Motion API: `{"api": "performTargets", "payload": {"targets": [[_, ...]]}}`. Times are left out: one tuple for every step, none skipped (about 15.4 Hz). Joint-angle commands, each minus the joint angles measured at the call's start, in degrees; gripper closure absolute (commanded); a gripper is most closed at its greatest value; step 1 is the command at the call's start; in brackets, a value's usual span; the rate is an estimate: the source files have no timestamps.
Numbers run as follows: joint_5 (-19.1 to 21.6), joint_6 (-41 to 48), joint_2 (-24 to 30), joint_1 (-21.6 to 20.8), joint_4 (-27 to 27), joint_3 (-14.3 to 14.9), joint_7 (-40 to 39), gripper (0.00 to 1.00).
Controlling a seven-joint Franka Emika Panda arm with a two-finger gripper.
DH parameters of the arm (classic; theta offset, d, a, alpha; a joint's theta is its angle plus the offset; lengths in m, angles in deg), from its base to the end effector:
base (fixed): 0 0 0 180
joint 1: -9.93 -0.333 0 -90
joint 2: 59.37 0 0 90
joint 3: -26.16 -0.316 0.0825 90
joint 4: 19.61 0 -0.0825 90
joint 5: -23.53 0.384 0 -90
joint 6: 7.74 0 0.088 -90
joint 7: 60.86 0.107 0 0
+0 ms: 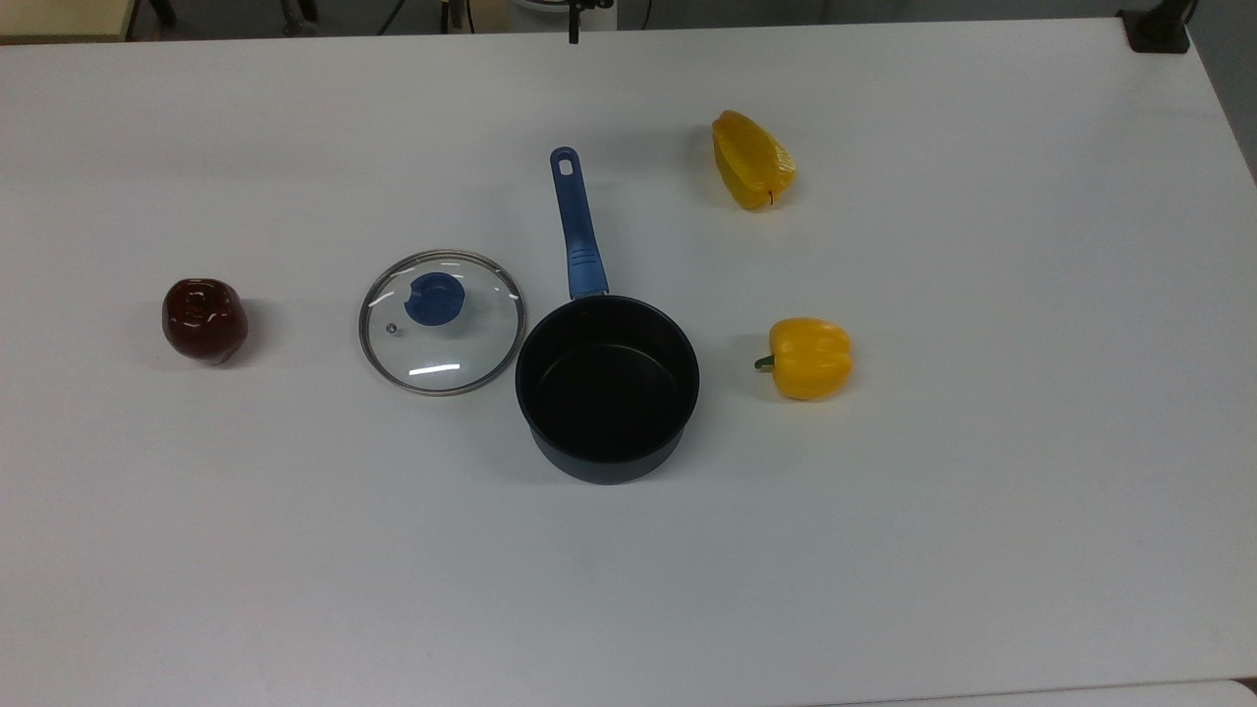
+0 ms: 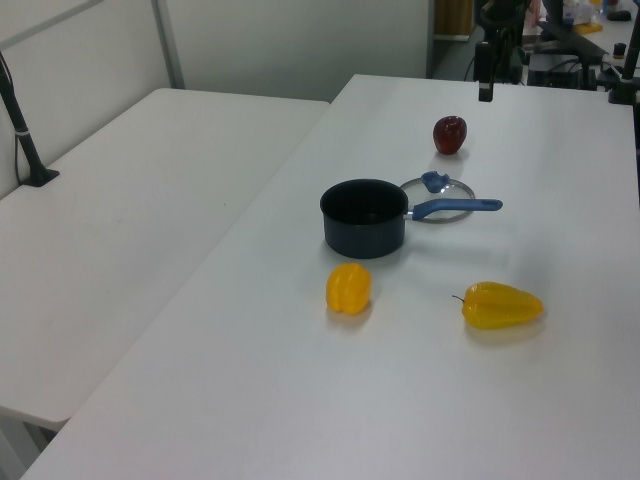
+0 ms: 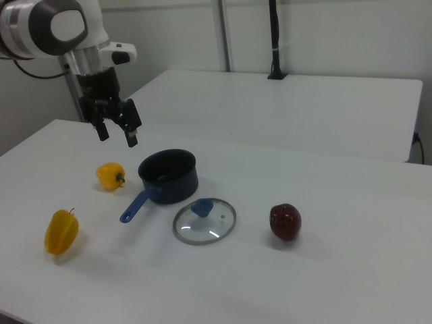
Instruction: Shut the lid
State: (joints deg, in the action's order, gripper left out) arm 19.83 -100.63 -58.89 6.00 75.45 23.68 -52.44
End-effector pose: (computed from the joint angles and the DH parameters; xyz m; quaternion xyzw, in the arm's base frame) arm 0.5513 0.0554 0.5919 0.9992 -0.0154 -0.0104 0.0340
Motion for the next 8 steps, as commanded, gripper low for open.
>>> {"api": "performTargets", "payload": {"targets": [[0.2, 0.2, -1.1, 0.1, -1.3, 0.3, -0.9, 0.00], [0.2, -0.2, -1.1, 0.1, -1.3, 0.3, -0.9, 0.00], [0.3, -0.2, -1.1, 0.1, -1.2, 0.3, -0.9, 0.00], [0.4, -0.6, -1.1, 0.1, -1.2, 0.3, -0.9, 0.00], [0.4, -1.3, -1.1, 0.1, -0.9, 0.3, -0.9, 0.00], [0.4, -2.3, -1.1, 0.4, -0.8, 0.3, -1.1, 0.00], [0.3, -3.9, -1.2, 1.5, -0.6, 0.3, -2.2, 0.00], [0.6, -5.8, -1.2, 2.9, -0.1, 0.2, -3.5, 0.00]]}}
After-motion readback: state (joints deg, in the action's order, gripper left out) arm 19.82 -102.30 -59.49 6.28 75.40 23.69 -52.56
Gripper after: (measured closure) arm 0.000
